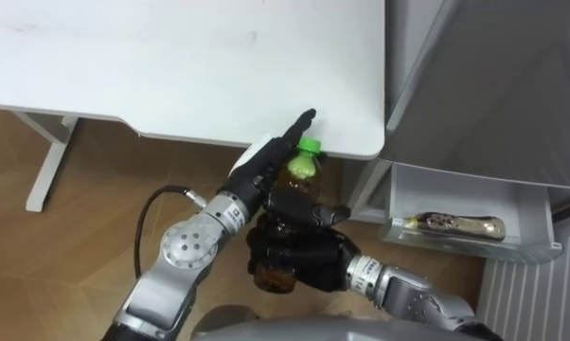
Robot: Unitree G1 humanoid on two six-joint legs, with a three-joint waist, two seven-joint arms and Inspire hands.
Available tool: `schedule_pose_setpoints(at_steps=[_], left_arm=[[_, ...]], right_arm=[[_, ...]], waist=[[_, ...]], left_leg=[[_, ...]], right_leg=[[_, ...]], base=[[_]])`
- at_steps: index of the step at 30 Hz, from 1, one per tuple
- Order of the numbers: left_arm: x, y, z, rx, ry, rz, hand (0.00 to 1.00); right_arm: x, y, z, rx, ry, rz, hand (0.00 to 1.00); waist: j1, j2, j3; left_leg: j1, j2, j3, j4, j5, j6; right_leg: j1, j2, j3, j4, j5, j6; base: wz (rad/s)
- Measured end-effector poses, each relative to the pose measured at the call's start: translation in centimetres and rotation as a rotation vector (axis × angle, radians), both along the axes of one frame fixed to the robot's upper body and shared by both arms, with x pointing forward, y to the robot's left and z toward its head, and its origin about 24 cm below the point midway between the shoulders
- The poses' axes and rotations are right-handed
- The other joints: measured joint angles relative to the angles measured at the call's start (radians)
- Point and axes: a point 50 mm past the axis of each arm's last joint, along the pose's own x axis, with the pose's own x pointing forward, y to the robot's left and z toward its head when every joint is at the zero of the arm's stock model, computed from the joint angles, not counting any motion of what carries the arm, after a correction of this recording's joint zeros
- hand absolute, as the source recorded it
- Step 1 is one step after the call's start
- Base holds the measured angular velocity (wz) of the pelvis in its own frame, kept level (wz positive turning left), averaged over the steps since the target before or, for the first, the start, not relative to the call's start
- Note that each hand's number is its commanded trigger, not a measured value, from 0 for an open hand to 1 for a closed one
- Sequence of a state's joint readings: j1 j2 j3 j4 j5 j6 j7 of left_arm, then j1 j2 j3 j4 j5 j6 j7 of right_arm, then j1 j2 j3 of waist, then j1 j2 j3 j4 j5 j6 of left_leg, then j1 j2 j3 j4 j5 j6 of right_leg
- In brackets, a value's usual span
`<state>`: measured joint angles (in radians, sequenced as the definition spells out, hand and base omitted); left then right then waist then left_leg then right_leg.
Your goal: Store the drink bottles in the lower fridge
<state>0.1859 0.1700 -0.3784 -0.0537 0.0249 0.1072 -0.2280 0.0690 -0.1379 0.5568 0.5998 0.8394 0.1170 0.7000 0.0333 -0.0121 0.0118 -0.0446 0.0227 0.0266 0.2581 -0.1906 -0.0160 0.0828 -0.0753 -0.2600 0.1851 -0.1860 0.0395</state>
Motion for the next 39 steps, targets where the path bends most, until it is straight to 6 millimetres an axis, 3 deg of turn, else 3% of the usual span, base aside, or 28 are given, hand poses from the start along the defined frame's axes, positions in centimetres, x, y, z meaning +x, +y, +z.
schedule_pose_setpoints(at_steps=[10, 13, 17, 20, 27, 30, 39], left_arm=[[0.3, 0.4, 0.2, -0.037, 0.002, 0.064, 0.00], [0.8, 0.9, 0.9, -0.053, -0.031, 0.110, 0.00], [2.3, 3.1, 4.9, -0.090, -0.247, 0.270, 0.00], [2.8, 5.5, 6.7, -0.087, -0.377, 0.418, 0.00], [2.9, 8.8, 7.3, -0.057, -0.426, 0.634, 0.00], [2.7, 11.3, 7.9, -0.029, -0.464, 0.759, 0.00], [1.8, 14.8, 8.2, -0.021, -0.500, 1.043, 0.00]], right_arm=[[-0.1, -0.1, 0.0, 0.010, 0.016, -0.011, 1.00], [-0.6, -1.1, -0.4, -0.002, 0.037, -0.050, 1.00], [-0.1, -2.1, -0.3, -0.009, 0.033, -0.103, 1.00], [-0.1, -3.1, -0.5, -0.029, 0.032, -0.146, 1.00], [-0.5, -5.2, -0.7, -0.063, 0.037, -0.249, 1.00], [-1.2, -6.3, -1.0, -0.075, 0.056, -0.303, 1.00], [-2.2, -6.9, -1.3, -0.095, 0.082, -0.305, 1.00]], waist=[[0.009, 0.002, 0.0020], [0.031, 0.002, 0.0022], [0.054, 0.014, 0.0114], [0.058, 0.018, 0.0111], [0.084, 0.020, 0.0079], [0.110, 0.028, 0.0026], [0.157, 0.035, -0.0028]], left_leg=[[0.007, 0.001, 0.000, 0.010, 0.000, 0.000], [0.011, 0.002, 0.004, 0.010, 0.000, 0.000], [0.033, 0.002, 0.003, -0.005, 0.000, -0.001], [0.059, 0.001, 0.003, -0.023, 0.003, -0.004], [0.061, 0.002, 0.001, -0.022, 0.004, -0.006], [0.078, 0.003, 0.003, -0.026, 0.004, -0.006], [0.109, 0.001, 0.005, -0.039, 0.004, -0.006]], right_leg=[[0.006, 0.000, 0.001, 0.000, 0.000, -0.001], [0.008, 0.001, 0.007, 0.000, 0.001, -0.001], [0.027, 0.001, 0.005, -0.002, 0.001, -0.001], [0.048, 0.003, 0.005, -0.017, 0.001, -0.001], [0.051, 0.006, 0.005, -0.018, 0.001, -0.001], [0.062, 0.005, 0.009, -0.020, 0.001, -0.001], [0.094, 0.005, 0.005, -0.033, 0.001, -0.001]], base=[[0.00], [-0.04], [0.00], [0.00], [0.00], [-0.03], [0.00]])
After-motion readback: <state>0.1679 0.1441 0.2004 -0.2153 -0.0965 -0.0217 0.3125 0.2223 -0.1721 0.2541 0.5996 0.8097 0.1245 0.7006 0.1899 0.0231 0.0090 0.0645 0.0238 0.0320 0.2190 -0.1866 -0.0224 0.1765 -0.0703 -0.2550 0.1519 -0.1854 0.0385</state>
